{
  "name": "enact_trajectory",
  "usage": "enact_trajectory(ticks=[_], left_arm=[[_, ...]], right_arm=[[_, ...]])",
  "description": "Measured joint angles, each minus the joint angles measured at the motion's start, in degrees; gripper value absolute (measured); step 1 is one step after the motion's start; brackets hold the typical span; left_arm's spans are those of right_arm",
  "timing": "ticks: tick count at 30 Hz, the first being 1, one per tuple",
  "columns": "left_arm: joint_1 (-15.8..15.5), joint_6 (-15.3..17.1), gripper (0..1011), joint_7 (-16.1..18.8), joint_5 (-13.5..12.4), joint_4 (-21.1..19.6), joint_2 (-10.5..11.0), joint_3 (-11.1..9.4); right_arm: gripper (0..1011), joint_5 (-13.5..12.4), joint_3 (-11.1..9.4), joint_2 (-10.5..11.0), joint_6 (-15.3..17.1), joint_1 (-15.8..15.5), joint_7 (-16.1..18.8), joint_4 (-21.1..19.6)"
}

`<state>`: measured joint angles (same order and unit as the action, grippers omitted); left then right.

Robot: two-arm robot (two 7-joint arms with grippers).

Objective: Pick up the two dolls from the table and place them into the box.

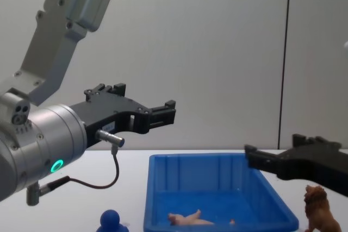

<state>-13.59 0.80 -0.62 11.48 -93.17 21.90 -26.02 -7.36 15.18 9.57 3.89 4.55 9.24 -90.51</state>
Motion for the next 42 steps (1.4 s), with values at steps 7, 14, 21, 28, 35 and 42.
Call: enact_trajectory(ticks=[7, 14, 21, 28, 35, 42], left_arm=[[0.0, 0.0, 1003, 0.0, 0.0, 0.0, 0.0, 0.0], [0.0, 0.0, 1003, 0.0, 0.0, 0.0, 0.0, 0.0], [0.0, 0.0, 1003, 0.0, 0.0, 0.0, 0.0, 0.0], [0.0, 0.0, 1003, 0.0, 0.0, 0.0, 0.0, 0.0], [0.0, 0.0, 1003, 0.0, 0.0, 0.0, 0.0, 0.0], [0.0, 0.0, 1003, 0.0, 0.0, 0.0, 0.0, 0.0]], right_arm=[[1001, -0.53, -0.8, 1.1, 0.01, -1.8, -3.02, -2.17], [1001, -0.9, -1.55, 2.29, 0.47, -4.03, -5.94, -4.26], [1001, -0.94, -1.93, 2.87, 1.07, -5.41, -7.71, -4.78], [1001, -0.83, -2.0, 2.96, 1.84, -6.21, -8.64, -4.15], [1001, -0.72, -2.01, 2.79, 2.7, -6.53, -9.11, -2.81], [1001, -0.75, -1.96, 2.49, 3.52, -6.56, -9.13, -0.95]])
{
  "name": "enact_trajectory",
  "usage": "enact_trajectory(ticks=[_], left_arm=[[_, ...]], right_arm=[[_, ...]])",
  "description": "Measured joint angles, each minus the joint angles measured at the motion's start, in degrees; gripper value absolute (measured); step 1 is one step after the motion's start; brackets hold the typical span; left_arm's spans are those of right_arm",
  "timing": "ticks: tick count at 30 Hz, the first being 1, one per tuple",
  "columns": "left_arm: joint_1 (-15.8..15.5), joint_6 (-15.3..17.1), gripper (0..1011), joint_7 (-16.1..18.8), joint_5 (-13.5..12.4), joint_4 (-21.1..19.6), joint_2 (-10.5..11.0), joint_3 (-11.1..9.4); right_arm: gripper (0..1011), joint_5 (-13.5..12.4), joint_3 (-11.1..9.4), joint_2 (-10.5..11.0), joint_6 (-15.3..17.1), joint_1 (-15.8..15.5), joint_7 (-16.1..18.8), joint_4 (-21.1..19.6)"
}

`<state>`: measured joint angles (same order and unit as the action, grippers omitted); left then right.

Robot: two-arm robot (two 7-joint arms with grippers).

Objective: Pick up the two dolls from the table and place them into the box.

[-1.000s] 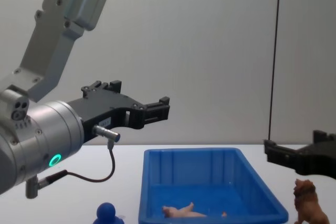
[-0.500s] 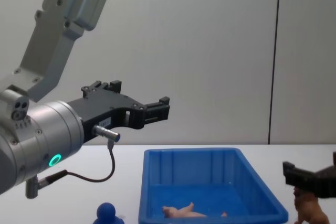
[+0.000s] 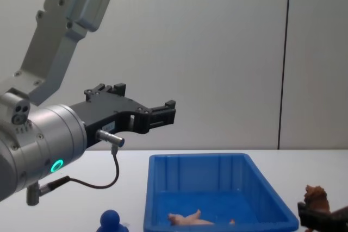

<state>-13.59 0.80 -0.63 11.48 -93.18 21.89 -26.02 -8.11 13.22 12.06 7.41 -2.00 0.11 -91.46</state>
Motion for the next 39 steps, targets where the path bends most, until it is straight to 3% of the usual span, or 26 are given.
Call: enact_trajectory(ticks=[7, 12, 15, 16, 17, 25, 39], left_arm=[[0.0, 0.0, 1003, 0.0, 0.0, 0.0, 0.0, 0.0], [0.0, 0.0, 1003, 0.0, 0.0, 0.0, 0.0, 0.0], [0.0, 0.0, 1004, 0.0, 0.0, 0.0, 0.0, 0.0], [0.0, 0.0, 1003, 0.0, 0.0, 0.0, 0.0, 0.0], [0.0, 0.0, 1003, 0.0, 0.0, 0.0, 0.0, 0.0], [0.0, 0.0, 1004, 0.0, 0.0, 0.0, 0.0, 0.0], [0.0, 0.0, 1003, 0.0, 0.0, 0.0, 0.0, 0.0]], right_arm=[[901, -0.2, 0.17, -0.44, 0.52, 0.37, 1.13, 2.25], [708, -0.26, 0.34, -0.82, 0.71, 0.76, 2.02, 3.69], [676, -0.26, 0.4, -0.92, 0.71, 0.86, 2.29, 4.11], [606, -0.26, 0.42, -0.98, 0.72, 0.91, 2.42, 4.28], [606, -0.24, 0.44, -1.02, 0.71, 0.94, 2.49, 4.41], [333, 0.13, 0.48, -1.18, 0.17, 0.95, 2.67, 4.58], [325, 1.7, 0.18, -0.83, -2.33, 0.31, 1.66, 0.27]])
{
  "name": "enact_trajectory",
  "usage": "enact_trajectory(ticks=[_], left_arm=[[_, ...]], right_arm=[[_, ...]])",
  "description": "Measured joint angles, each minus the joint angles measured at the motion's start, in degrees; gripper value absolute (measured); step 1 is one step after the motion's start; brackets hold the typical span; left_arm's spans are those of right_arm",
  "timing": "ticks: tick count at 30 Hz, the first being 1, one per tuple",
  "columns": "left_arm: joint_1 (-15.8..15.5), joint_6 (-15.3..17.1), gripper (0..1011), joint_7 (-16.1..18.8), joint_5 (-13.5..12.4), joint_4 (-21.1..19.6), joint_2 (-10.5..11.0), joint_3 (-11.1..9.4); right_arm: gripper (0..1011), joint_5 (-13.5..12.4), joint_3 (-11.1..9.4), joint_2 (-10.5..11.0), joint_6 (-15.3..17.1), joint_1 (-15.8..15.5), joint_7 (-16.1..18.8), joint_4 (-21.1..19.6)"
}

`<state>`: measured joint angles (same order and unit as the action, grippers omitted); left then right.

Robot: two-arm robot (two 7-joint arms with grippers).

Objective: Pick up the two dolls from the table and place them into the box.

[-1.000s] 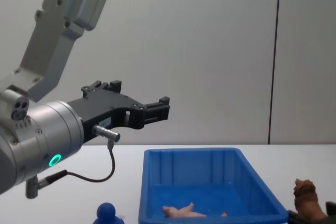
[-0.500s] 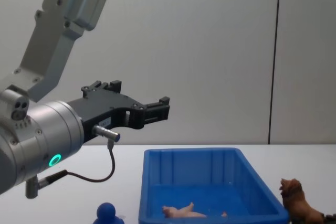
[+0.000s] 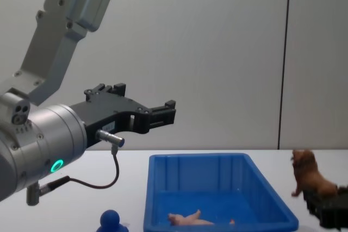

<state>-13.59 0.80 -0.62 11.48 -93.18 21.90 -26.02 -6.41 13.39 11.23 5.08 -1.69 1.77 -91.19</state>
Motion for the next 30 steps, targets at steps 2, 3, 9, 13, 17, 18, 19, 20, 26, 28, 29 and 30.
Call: enact_trajectory(ticks=[2, 3, 9, 13, 17, 18, 19, 20, 26, 28, 29, 30], left_arm=[[0.0, 0.0, 1003, 0.0, 0.0, 0.0, 0.0, 0.0], [0.0, 0.0, 1003, 0.0, 0.0, 0.0, 0.0, 0.0], [0.0, 0.0, 1004, 0.0, 0.0, 0.0, 0.0, 0.0], [0.0, 0.0, 1003, 0.0, 0.0, 0.0, 0.0, 0.0], [0.0, 0.0, 1003, 0.0, 0.0, 0.0, 0.0, 0.0], [0.0, 0.0, 1003, 0.0, 0.0, 0.0, 0.0, 0.0], [0.0, 0.0, 1004, 0.0, 0.0, 0.0, 0.0, 0.0], [0.0, 0.0, 1004, 0.0, 0.0, 0.0, 0.0, 0.0], [0.0, 0.0, 1004, 0.0, 0.0, 0.0, 0.0, 0.0], [0.0, 0.0, 1003, 0.0, 0.0, 0.0, 0.0, 0.0], [0.0, 0.0, 1003, 0.0, 0.0, 0.0, 0.0, 0.0], [0.0, 0.0, 1003, 0.0, 0.0, 0.0, 0.0, 0.0]], right_arm=[[325, 0.15, -0.05, 0.07, -0.34, -0.02, 0.02, -0.71], [325, 0.3, -0.11, 0.13, -0.72, -0.02, 0.21, -1.34], [325, 0.37, -0.13, 0.05, -1.63, 0.64, 2.32, -2.86], [325, 0.35, 0.02, -0.24, -1.76, 1.43, 3.92, -2.99], [325, 0.37, 0.49, -1.23, -1.77, 3.22, 6.38, -2.14], [325, 0.41, 0.54, -1.37, -1.77, 3.47, 6.73, -1.96], [325, 0.49, 0.65, -1.63, -1.77, 3.92, 7.21, -1.54], [325, 0.63, 0.87, -2.12, -1.77, 4.73, 7.88, -0.88], [329, 1.51, 1.61, -3.76, -1.68, 7.55, 10.12, 2.3], [355, 1.74, 1.76, -4.11, -1.65, 8.14, 10.57, 3.07], [389, 1.95, 1.9, -4.42, -1.62, 8.66, 10.9, 3.74], [428, 2.08, 1.98, -4.61, -1.61, 9.0, 11.08, 4.15]])
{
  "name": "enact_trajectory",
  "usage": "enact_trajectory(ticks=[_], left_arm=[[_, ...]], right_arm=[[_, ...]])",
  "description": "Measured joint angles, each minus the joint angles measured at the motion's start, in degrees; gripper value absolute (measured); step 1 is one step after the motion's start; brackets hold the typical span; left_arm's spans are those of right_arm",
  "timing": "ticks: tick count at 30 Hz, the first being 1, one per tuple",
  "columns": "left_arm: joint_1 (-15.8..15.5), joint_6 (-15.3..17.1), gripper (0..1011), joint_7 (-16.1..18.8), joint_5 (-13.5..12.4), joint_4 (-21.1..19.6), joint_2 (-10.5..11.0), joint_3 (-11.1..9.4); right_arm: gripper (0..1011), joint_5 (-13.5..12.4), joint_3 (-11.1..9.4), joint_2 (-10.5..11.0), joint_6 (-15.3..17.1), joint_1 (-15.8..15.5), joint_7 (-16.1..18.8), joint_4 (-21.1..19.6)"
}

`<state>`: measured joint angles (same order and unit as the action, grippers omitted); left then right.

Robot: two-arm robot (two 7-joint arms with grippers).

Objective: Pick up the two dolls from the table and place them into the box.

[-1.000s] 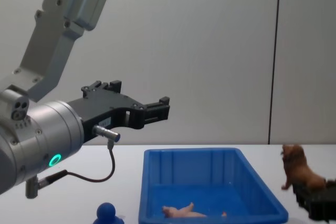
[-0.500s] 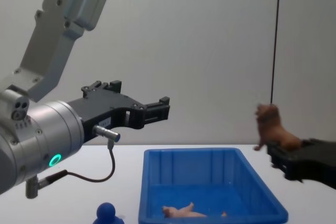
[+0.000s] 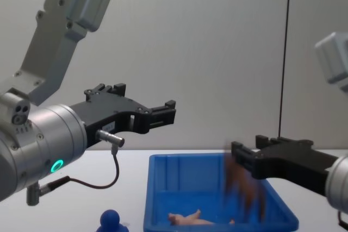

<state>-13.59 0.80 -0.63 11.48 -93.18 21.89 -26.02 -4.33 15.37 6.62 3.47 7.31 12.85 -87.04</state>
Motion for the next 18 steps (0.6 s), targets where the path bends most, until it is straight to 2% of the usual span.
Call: enact_trajectory(ticks=[8, 9, 10, 11, 12, 18], left_arm=[[0.0, 0.0, 1003, 0.0, 0.0, 0.0, 0.0, 0.0], [0.0, 0.0, 1003, 0.0, 0.0, 0.0, 0.0, 0.0], [0.0, 0.0, 1003, 0.0, 0.0, 0.0, 0.0, 0.0], [0.0, 0.0, 1003, 0.0, 0.0, 0.0, 0.0, 0.0], [0.0, 0.0, 1004, 0.0, 0.0, 0.0, 0.0, 0.0], [0.0, 0.0, 1004, 0.0, 0.0, 0.0, 0.0, 0.0]], right_arm=[[667, 0.78, 0.39, -0.92, 0.03, 1.57, 0.42, 2.04], [725, 0.91, 0.41, -0.98, -0.04, 1.64, 0.22, 2.12], [725, 0.97, 0.42, -0.98, -0.1, 1.65, 0.06, 2.12], [782, 1.04, 0.42, -0.98, -0.17, 1.65, -0.18, 2.12], [782, 1.16, 0.41, -0.97, -0.32, 1.61, -0.62, 2.07], [967, 1.38, 0.11, -0.54, -0.85, 0.66, -2.89, 0.71]])
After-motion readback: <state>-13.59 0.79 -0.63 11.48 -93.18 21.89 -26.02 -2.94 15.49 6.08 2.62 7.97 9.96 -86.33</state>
